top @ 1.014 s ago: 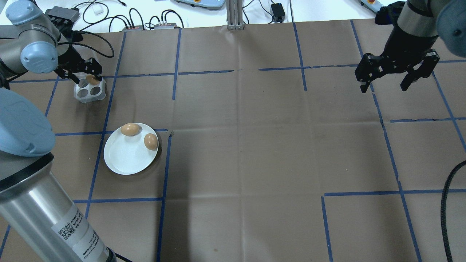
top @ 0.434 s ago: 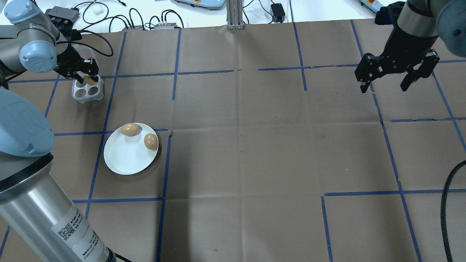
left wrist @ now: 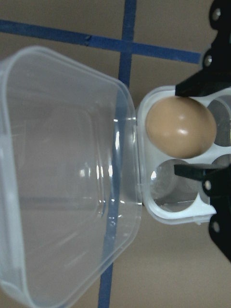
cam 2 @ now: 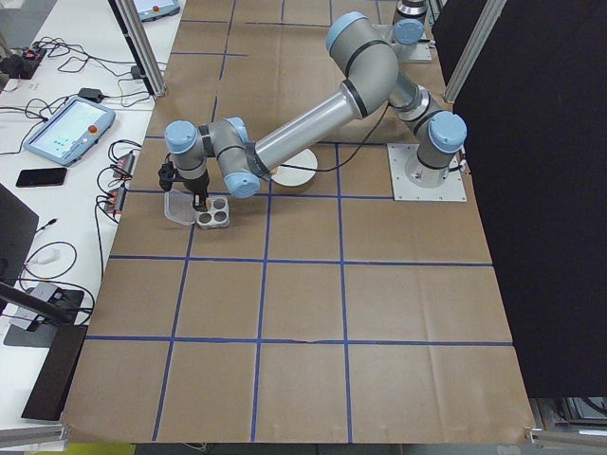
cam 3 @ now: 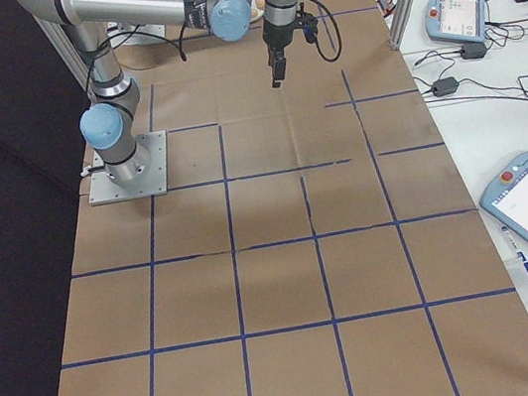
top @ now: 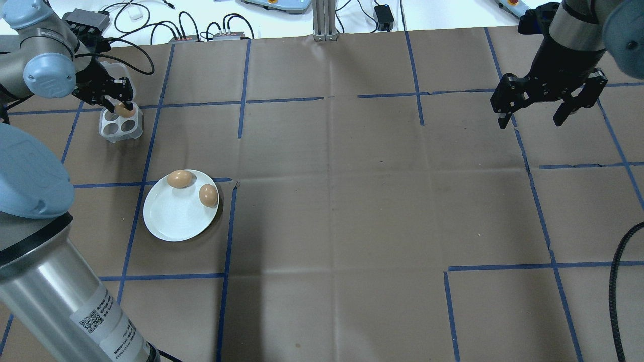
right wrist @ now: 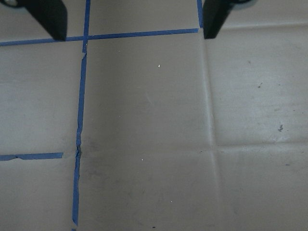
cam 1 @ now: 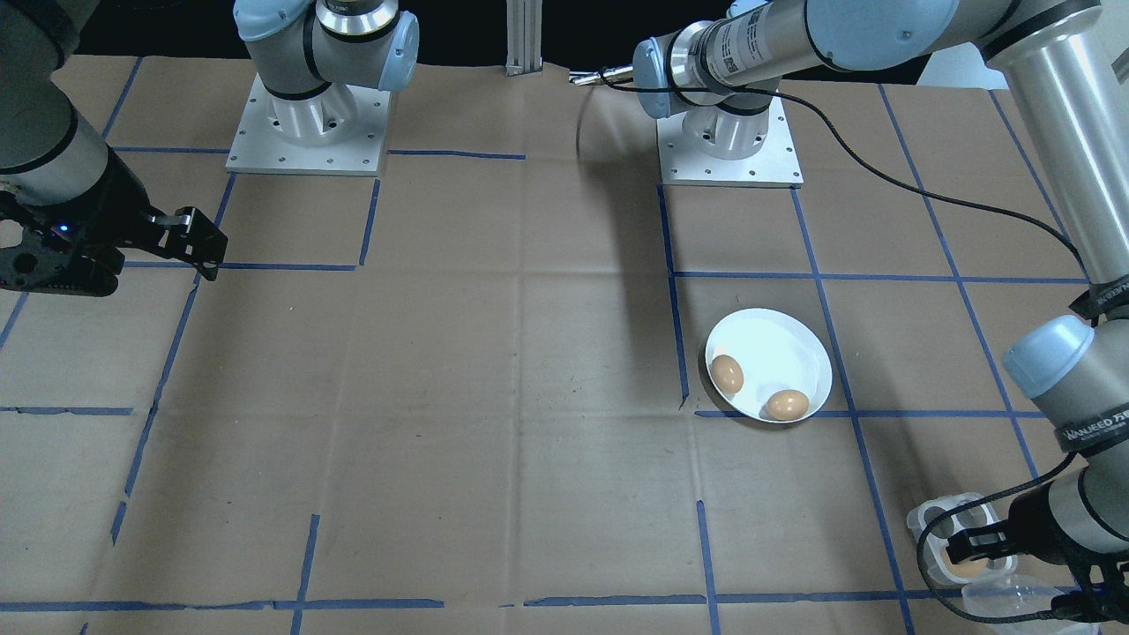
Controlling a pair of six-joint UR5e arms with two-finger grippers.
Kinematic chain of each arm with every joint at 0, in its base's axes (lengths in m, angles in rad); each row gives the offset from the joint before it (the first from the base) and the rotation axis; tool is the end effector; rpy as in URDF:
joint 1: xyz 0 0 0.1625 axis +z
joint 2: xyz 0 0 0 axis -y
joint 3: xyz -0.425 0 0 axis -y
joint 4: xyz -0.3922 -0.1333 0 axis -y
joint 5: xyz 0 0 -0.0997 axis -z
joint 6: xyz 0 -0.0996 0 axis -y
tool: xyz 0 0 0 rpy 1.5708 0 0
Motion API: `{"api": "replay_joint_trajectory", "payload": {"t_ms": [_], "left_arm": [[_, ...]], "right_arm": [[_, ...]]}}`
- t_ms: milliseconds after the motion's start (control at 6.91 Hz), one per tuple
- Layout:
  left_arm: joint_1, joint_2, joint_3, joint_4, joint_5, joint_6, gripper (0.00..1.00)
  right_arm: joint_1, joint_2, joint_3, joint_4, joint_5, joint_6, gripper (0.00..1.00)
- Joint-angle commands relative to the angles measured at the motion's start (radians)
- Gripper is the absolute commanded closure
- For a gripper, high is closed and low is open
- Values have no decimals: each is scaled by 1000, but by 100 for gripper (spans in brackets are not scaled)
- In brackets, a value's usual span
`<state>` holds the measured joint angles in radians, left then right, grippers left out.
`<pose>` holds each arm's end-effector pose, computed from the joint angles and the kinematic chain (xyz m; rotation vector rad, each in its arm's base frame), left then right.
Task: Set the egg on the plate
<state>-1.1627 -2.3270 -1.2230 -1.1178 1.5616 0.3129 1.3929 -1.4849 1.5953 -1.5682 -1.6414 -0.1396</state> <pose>0.1767 -0.7468 0.2209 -0.1488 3.1301 -0.0705 0.0333 -0.5284 0.4328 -0.0529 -3.0836 -0.1894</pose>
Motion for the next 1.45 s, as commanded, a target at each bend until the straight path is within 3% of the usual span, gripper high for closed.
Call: {"api": "replay_joint_trajectory", "payload": {"t_ms": [0, 290, 434, 579, 724, 1014, 1303], "left_arm": [[0, -8, 0, 1, 0, -3, 43], [0, -12, 0, 1, -1, -5, 42], [0, -12, 0, 1, -2, -5, 48], [0, -11, 0, 1, 0, -5, 63], [0, -3, 0, 0, 0, -2, 70], [-2, 21, 3, -2, 3, 0, 74], [-2, 122, 2, -98, 5, 0, 75]], "right_arm": [[0, 0, 0, 0, 0, 0, 0], [0, 0, 0, 0, 0, 0, 0], [0, 0, 0, -1, 2, 0, 0], [0, 0, 0, 0, 0, 0, 0], [0, 0, 0, 0, 0, 0, 0], [0, 0, 0, 0, 0, 0, 0], [0, 0, 0, -1, 0, 0, 0]]}}
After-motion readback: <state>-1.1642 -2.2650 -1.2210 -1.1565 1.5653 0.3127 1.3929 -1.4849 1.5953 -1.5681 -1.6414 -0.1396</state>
